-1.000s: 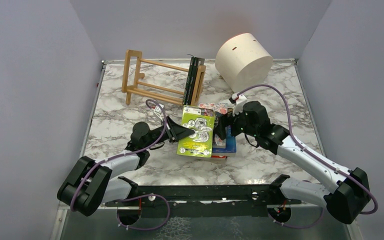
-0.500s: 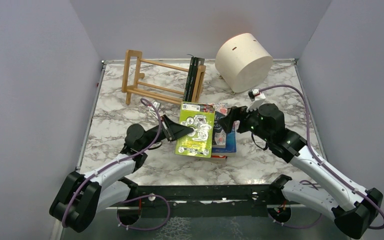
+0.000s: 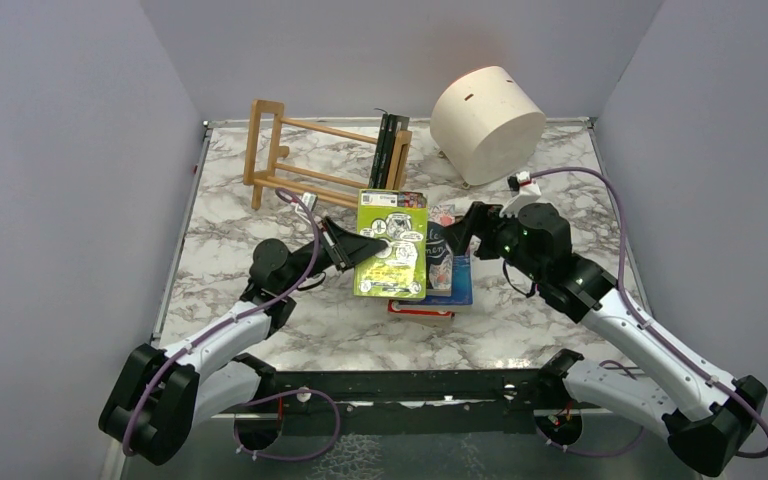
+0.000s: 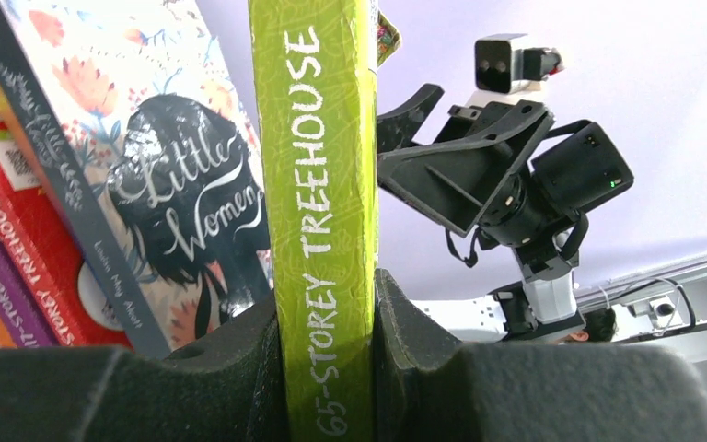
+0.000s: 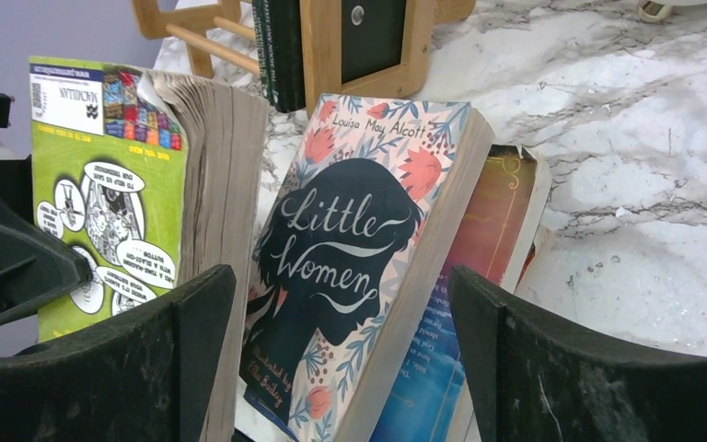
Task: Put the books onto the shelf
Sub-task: Pick up the book from the center of the board.
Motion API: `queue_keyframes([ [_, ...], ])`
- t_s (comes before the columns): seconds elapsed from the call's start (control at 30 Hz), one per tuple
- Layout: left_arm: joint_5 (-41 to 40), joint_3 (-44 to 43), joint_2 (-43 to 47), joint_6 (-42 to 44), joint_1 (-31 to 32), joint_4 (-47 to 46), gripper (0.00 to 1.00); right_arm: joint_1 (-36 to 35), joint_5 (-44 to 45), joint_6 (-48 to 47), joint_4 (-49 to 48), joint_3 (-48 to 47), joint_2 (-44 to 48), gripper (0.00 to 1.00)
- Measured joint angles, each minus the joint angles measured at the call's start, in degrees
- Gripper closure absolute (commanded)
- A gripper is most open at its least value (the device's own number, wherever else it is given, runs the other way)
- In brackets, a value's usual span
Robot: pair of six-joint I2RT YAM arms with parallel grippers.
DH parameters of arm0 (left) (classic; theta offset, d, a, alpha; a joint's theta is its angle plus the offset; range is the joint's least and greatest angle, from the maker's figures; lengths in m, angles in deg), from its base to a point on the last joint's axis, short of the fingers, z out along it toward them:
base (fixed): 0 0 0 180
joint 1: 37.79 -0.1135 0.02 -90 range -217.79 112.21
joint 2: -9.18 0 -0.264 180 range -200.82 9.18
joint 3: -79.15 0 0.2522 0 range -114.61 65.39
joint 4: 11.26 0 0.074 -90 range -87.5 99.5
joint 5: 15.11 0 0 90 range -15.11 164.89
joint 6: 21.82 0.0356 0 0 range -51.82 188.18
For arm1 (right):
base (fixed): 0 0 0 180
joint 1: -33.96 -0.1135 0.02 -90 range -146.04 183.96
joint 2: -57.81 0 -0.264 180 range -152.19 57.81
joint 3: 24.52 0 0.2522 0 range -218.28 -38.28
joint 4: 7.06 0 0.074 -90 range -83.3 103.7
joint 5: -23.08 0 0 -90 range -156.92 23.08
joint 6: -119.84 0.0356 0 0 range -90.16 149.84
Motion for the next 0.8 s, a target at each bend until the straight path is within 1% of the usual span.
queue_keyframes([
  [0.1, -0.6, -1.6, 0.0, 0.4, 0.0, 0.4, 1.00, 0.0, 0.3, 0.6, 0.1, -1.0, -0.6, 0.24],
  [0.2, -1.2, -2.8, 0.0, 0.9, 0.0, 1.1, 1.00, 0.1, 1.1, 1.0, 0.1, -2.3, -1.0, 0.31],
  [0.27, -1.4, -3.0, 0.0, 1.1, 0.0, 1.6, 1.00, 0.1, 1.7, 1.2, 0.1, -2.9, -1.0, 0.32],
  [0.33, -1.7, -3.2, 0.0, 1.6, 0.0, 2.4, 1.00, 0.1, 2.3, 1.4, 0.1, -3.4, -1.3, 0.39],
  [0.47, -2.2, -3.3, 0.1, 2.4, 0.0, 3.8, 1.00, 0.3, 3.2, 1.8, 0.2, -4.9, -2.9, 0.47],
  [0.67, -2.5, -4.8, 0.0, 3.2, 0.0, 6.5, 1.00, 0.3, 5.1, 3.1, 1.2, -8.7, -5.0, 0.50],
  [0.8, -2.5, -7.4, -0.4, 3.4, 0.0, 7.1, 1.00, 0.3, 5.4, 4.6, 1.0, -8.6, -4.8, 0.51],
])
